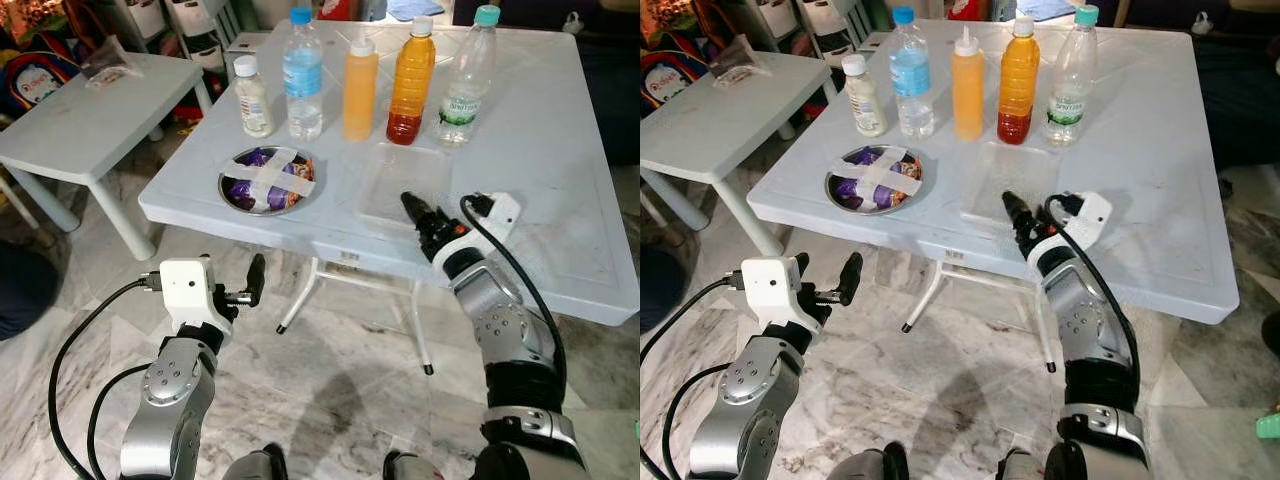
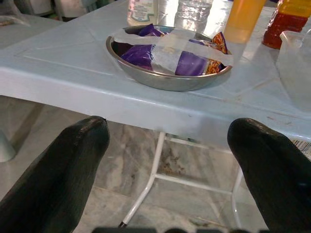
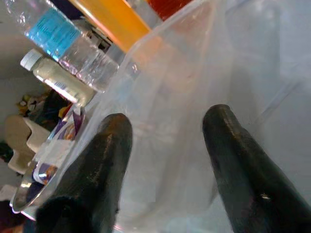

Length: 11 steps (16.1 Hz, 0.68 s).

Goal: Restocking fridge

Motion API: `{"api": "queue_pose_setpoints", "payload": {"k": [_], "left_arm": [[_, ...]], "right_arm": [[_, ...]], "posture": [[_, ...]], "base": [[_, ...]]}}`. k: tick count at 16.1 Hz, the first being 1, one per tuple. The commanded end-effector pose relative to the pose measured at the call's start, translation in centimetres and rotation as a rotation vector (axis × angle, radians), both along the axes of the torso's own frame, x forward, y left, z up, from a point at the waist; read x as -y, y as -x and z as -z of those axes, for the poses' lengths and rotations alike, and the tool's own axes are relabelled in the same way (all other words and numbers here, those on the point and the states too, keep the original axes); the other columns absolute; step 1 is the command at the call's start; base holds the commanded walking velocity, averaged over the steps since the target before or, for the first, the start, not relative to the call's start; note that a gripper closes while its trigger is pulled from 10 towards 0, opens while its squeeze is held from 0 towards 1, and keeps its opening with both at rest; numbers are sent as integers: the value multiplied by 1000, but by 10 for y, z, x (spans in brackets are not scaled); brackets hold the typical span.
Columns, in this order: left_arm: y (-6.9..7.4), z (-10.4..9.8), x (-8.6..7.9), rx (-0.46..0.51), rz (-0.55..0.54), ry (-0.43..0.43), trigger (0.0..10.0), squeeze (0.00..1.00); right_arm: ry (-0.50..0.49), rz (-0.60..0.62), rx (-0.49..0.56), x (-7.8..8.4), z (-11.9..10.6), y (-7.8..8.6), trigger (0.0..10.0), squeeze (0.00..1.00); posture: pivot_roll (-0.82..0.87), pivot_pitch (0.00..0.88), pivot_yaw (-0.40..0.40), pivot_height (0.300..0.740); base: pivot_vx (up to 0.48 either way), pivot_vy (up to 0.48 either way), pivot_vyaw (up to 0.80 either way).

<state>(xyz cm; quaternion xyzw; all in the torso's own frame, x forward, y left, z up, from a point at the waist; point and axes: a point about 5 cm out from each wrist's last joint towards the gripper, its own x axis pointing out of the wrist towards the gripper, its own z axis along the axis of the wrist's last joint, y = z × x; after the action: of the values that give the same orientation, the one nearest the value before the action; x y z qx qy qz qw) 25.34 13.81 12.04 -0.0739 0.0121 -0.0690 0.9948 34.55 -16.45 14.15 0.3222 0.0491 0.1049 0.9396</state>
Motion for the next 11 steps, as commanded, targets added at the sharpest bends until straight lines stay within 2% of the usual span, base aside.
{"api": "queue_pose_setpoints", "payload": {"k": [1, 5, 11], "left_arm": [[2, 2, -3, -15, -5, -27, 10000, 0], [1, 3, 0, -15, 1, -27, 10000, 0], [-1, 3, 0, -11, -3, -28, 10000, 0]], "right_arm": [[-15, -26, -18, -6, 4, 0, 0, 0], [-56, 13, -61, -1, 10, -1, 0, 0], [-36, 107, -107, 11, 16, -1, 0, 0]], "posture": [[-66, 157, 113, 740], [-71, 156, 114, 740], [-78, 146, 109, 740]], "base": [[0, 0, 0], [0, 0, 0], [0, 0, 0]]}}
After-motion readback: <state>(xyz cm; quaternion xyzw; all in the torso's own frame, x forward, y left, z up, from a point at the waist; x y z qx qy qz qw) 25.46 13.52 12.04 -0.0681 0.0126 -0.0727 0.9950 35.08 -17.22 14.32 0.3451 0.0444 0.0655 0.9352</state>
